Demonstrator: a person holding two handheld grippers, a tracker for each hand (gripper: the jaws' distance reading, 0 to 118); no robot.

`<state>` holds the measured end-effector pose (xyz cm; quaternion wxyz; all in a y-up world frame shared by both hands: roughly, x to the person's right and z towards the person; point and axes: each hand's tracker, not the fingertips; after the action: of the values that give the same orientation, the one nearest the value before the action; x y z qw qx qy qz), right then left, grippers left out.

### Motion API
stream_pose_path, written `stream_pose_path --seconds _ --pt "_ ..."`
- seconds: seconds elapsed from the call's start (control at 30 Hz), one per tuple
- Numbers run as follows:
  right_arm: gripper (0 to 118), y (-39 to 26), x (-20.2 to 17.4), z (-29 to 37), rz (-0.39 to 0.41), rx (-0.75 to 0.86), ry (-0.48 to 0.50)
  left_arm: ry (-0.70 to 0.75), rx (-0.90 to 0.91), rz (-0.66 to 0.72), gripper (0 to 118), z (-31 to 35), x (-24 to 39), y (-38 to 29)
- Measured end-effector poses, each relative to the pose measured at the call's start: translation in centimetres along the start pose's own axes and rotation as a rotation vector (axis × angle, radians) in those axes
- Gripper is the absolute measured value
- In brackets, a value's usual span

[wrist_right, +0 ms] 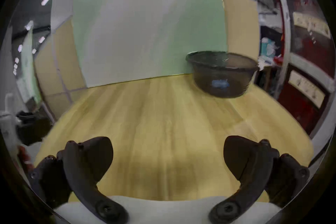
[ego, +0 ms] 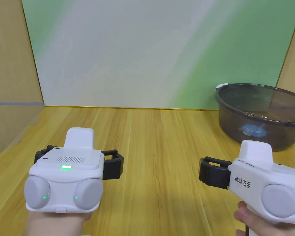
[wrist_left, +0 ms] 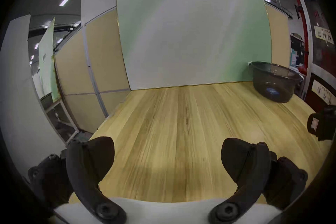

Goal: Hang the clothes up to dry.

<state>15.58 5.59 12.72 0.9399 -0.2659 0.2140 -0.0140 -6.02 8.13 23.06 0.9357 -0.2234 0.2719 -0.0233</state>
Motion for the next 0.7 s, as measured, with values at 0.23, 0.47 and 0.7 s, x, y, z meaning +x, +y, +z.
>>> stream_pose_path --seconds 0.23,0.47,0.7 --pt "118 0.8 -0.2 -0.9 0.059 -0.043 -0.028 -0.009 -0.007 -0.009 114 -2.9 -3.6 -0.8" --pt "113 0.6 -0.3 0.0 0.074 -0.024 -0.037 -0.018 0.005 0.009 114 -2.6 -3.9 -0.3" --pt "113 0.6 -0.1 -0.8 0.126 -0.05 -0.07 -0.026 0.005 -0.014 114 -2.7 -3.7 0.0"
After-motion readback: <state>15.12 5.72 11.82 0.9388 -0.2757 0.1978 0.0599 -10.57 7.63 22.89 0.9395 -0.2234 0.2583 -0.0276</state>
